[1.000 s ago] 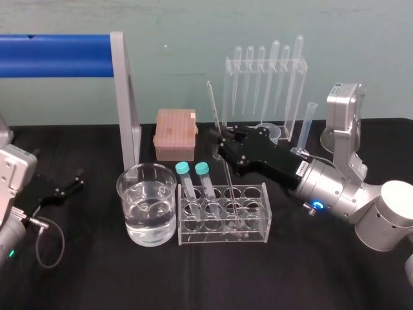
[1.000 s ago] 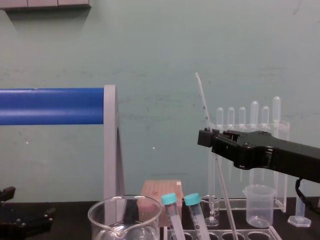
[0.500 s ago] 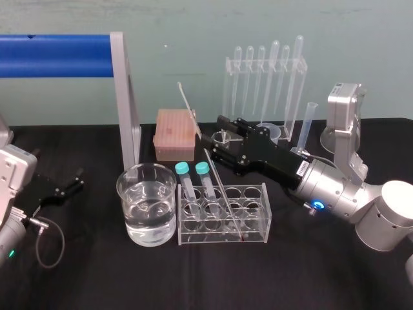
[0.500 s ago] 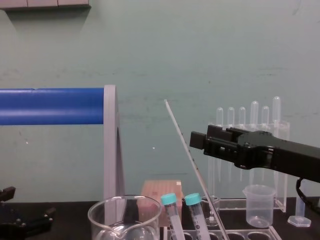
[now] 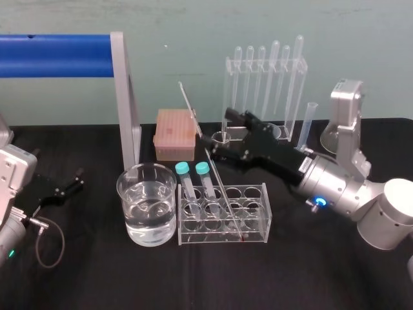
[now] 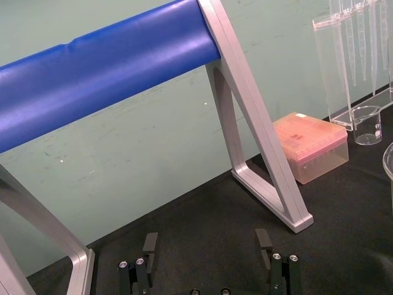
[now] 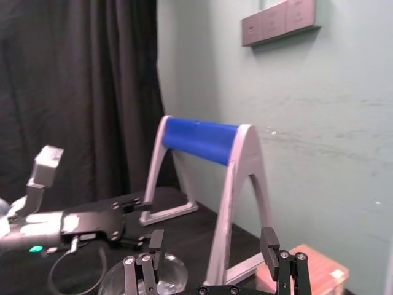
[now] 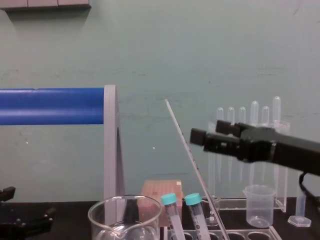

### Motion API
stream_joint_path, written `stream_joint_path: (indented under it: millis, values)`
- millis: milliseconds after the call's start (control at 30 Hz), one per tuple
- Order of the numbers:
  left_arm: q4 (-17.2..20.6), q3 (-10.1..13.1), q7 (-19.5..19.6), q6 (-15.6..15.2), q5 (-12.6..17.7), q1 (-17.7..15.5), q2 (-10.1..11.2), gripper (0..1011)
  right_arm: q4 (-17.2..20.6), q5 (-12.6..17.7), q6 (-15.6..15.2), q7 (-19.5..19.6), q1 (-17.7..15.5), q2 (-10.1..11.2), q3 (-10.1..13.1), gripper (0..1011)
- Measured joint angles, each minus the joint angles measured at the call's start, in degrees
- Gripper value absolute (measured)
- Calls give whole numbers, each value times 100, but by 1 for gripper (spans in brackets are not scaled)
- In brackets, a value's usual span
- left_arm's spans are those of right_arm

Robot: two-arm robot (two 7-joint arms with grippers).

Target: Hold the thermometer with one hand and immerse one end into the beaker, then reinsert it into the test tube rack.

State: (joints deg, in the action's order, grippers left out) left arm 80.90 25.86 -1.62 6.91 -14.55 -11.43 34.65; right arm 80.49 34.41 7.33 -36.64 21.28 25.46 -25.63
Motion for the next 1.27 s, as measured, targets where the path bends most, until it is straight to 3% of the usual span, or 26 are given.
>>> stream_joint_path:
  millis: [100, 267, 300, 367, 467, 700, 867, 1267]
  values:
    - [0, 0, 0, 0, 0, 0, 0, 1008, 149, -30, -46, 291, -52, 43, 154, 1003]
    - [0, 0, 0, 0, 0, 0, 0, 1008, 513, -340, -183, 1269, -303, 193, 614, 1002]
    - [0, 0, 0, 0, 0, 0, 0, 1008, 616, -514, -285, 1661, -437, 260, 761, 1003]
    - [0, 0, 0, 0, 0, 0, 0, 1008, 667, -688, -429, 2021, -569, 318, 867, 1003]
    - [0, 0, 0, 0, 0, -1, 0, 1008, 628, -983, -877, 2666, -856, 374, 1004, 1003]
    - [0, 0, 0, 0, 0, -1, 0, 1008, 367, -1075, -1374, 2960, -1095, 232, 1045, 1002]
    - [0, 0, 0, 0, 0, -1, 0, 1008, 264, -1115, -1409, 2951, -1109, 128, 1057, 1003]
    - [0, 0, 0, 0, 0, 0, 0, 1008, 278, -1111, -1409, 2946, -1106, 144, 1057, 1003]
